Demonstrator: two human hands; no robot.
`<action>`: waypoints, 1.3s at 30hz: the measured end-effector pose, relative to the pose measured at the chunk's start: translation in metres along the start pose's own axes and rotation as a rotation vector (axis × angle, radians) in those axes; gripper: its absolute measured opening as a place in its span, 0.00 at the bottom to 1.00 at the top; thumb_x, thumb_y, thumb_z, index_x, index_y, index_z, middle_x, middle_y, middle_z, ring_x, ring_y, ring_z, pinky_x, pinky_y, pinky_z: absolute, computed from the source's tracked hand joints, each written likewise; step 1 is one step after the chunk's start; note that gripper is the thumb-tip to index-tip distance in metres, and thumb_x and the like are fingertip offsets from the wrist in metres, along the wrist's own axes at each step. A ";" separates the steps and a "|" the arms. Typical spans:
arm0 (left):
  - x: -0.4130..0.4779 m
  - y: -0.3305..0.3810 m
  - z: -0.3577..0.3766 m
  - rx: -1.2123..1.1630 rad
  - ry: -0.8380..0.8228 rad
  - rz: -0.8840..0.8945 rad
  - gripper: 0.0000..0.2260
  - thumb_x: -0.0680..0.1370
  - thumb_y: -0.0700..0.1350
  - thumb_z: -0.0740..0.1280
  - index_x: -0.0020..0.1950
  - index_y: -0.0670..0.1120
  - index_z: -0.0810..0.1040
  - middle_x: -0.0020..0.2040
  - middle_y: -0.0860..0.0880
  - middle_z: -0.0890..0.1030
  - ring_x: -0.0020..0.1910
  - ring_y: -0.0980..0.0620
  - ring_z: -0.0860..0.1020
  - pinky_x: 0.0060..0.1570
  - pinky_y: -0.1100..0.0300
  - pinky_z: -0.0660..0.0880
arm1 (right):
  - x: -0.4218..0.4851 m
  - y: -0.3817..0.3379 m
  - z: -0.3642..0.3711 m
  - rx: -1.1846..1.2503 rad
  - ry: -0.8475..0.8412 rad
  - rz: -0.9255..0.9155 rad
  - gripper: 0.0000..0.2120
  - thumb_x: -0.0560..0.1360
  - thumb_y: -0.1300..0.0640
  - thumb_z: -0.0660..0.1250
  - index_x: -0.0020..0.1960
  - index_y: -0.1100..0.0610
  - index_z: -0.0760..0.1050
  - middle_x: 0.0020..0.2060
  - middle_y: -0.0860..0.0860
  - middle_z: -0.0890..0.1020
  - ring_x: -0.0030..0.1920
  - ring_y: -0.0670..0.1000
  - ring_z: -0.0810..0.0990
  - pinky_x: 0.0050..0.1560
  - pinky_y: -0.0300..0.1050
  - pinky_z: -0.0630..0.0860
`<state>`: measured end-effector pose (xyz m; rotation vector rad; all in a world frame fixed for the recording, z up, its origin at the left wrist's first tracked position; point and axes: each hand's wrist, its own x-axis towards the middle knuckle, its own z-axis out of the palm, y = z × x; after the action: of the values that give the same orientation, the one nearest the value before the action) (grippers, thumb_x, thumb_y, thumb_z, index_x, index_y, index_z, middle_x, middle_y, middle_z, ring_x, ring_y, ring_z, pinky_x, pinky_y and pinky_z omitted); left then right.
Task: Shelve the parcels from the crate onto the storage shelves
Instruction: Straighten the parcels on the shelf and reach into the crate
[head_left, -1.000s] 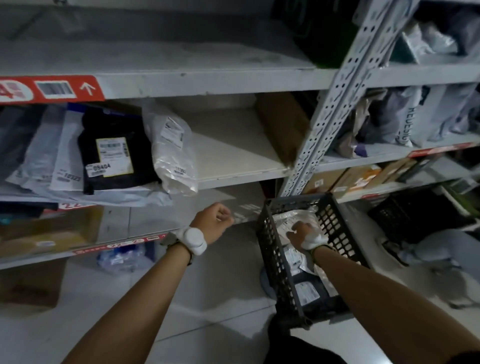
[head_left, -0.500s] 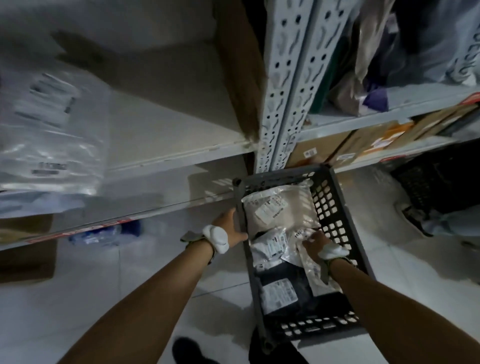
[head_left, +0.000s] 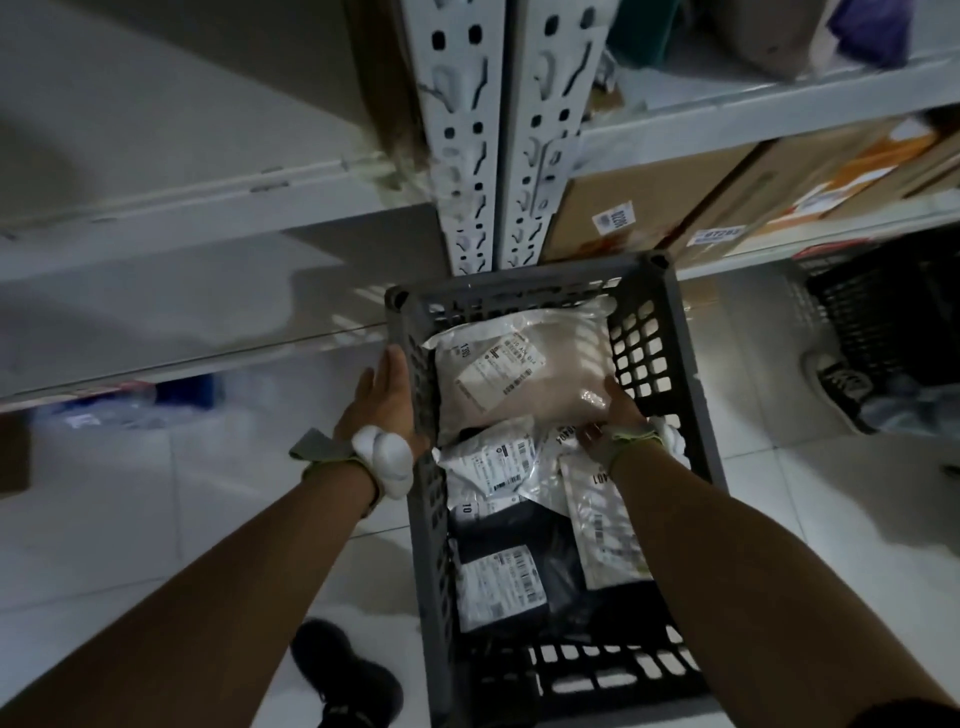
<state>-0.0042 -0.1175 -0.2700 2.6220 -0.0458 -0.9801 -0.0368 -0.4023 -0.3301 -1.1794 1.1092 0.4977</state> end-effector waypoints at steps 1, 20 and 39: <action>0.000 0.003 0.001 -0.027 0.011 0.004 0.51 0.76 0.50 0.71 0.78 0.45 0.30 0.80 0.47 0.38 0.80 0.42 0.43 0.77 0.47 0.50 | 0.009 0.003 -0.001 -0.011 0.011 -0.016 0.20 0.81 0.43 0.61 0.67 0.52 0.71 0.62 0.56 0.78 0.54 0.51 0.81 0.67 0.47 0.73; -0.046 0.033 -0.077 -0.018 -0.065 0.087 0.24 0.73 0.52 0.73 0.66 0.46 0.74 0.62 0.44 0.79 0.60 0.42 0.78 0.53 0.57 0.75 | -0.148 -0.077 0.064 -0.447 0.149 -0.945 0.17 0.83 0.52 0.60 0.37 0.57 0.68 0.28 0.48 0.68 0.28 0.43 0.67 0.32 0.43 0.66; -0.341 0.040 -0.284 -1.366 0.054 0.620 0.13 0.73 0.46 0.74 0.55 0.44 0.82 0.50 0.45 0.86 0.51 0.47 0.84 0.53 0.50 0.80 | -0.630 -0.192 0.140 0.131 -0.563 -0.916 0.25 0.78 0.40 0.63 0.46 0.62 0.83 0.41 0.59 0.85 0.42 0.57 0.86 0.43 0.49 0.82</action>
<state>-0.0776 -0.0189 0.1581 1.2321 -0.1154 -0.4120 -0.0896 -0.2058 0.3118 -1.1910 0.0621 0.0191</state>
